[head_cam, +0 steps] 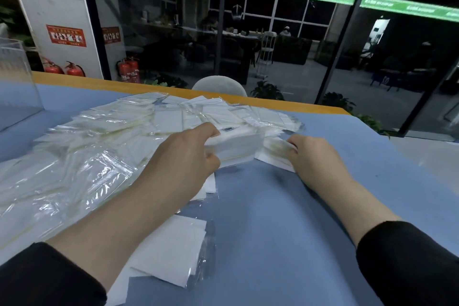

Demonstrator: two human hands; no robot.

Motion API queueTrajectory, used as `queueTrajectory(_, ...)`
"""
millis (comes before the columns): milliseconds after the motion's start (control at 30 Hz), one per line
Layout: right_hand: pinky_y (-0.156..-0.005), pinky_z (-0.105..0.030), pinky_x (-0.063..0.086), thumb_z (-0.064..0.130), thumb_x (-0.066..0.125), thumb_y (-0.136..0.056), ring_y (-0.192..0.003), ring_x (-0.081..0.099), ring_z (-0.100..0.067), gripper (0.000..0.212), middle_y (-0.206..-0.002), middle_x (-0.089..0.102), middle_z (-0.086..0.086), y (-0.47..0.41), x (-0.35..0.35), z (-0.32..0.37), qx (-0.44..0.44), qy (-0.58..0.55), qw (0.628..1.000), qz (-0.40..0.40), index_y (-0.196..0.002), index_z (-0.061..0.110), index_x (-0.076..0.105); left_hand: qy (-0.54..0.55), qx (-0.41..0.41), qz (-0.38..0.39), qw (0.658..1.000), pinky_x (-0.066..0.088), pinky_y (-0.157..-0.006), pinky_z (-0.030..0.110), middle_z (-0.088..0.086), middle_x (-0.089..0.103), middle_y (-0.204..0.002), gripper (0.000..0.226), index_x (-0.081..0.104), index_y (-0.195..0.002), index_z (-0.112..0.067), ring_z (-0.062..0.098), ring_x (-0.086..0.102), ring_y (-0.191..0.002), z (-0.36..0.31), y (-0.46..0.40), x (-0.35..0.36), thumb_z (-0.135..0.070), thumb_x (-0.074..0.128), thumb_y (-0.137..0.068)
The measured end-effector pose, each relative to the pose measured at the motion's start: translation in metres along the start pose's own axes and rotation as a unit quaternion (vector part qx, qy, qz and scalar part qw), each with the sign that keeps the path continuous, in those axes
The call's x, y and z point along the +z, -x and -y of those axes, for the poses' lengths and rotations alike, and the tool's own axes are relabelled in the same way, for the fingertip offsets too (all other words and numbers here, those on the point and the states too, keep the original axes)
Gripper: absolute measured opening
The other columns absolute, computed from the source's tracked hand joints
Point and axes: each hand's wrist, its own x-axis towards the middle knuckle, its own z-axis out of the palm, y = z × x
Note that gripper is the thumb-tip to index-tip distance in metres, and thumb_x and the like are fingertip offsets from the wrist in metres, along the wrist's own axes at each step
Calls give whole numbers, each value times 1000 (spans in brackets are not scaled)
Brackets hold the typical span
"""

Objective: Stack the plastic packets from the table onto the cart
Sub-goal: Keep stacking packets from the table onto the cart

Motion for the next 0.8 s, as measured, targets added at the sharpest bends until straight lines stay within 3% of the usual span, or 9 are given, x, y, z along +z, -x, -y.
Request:
queueTrajectory(100,-64,-38,44,21,45,-99,-81,55,-38,18,-86,65,-13,2,-12,-9,17,-61,998,-26,-92,16,61,17,10,-8,1000,44,-61,29,-1,66,-87,31,60,-121,-34,15,54,-70,0,-1,-2,-19,58,-94)
queueTrajectory(200,-57,-34,32,16,46,-96,-68,49,-33,17,-81,64,-17,9,-32,-17,32,-142,988,-57,-86,9,58,75,37,4,996,44,-55,25,-7,63,-80,25,63,-98,-42,11,52,-59,0,1,-4,-17,63,-92)
queueTrajectory(333,-61,-33,34,28,54,-102,-88,63,-39,22,-88,67,-14,32,-61,-7,-9,-302,953,-20,-87,24,69,117,108,83,984,44,-60,13,-20,58,-102,40,60,-84,-51,0,58,-81,-3,6,-2,-13,68,-90)
queueTrajectory(433,-61,-30,36,34,55,-102,-72,55,-23,20,-89,68,-8,47,-65,7,-50,-326,942,70,-93,33,73,93,137,111,980,37,-69,4,-20,50,-111,43,54,-92,-53,-12,52,-85,-6,9,7,-12,70,-90)
queueTrajectory(500,-71,-33,43,42,51,-103,-78,53,-20,27,-90,66,-2,52,-62,12,-81,-301,942,126,-97,24,70,104,131,96,981,35,-73,1,-20,46,-120,48,45,-101,-51,-14,50,-90,-7,11,13,-14,73,-88)
queueTrajectory(567,-86,-42,48,57,40,-100,-89,55,-28,52,-96,63,-7,55,-56,15,-108,-310,929,173,-99,12,66,130,116,81,981,34,-75,-1,-23,42,-129,63,36,-115,-54,-20,48,-92,-7,10,16,-16,76,-85)
queueTrajectory(633,-94,-40,47,63,35,-95,-91,60,-17,60,-96,67,2,58,-51,20,-118,-349,909,195,-101,13,68,112,118,95,982,32,-78,-5,-34,42,-132,83,28,-135,-61,-21,46,-98,-6,9,17,-20,79,-83)
queueTrajectory(700,-96,-28,47,63,33,-92,-102,64,-4,56,-104,72,12,59,-46,26,-111,-405,891,175,-105,26,73,58,128,121,983,34,-80,-2,-37,52,-120,70,40,-136,-58,-14,52,-99,-6,10,17,-26,77,-86)
queueTrajectory(800,-93,-31,49,59,36,-98,-101,65,-9,48,-100,72,7,46,-36,20,-52,-439,894,71,-103,26,71,-34,141,121,982,37,-75,9,-21,61,-97,24,62,-110,-45,-1,53,-95,-6,9,15,-36,71,-89)
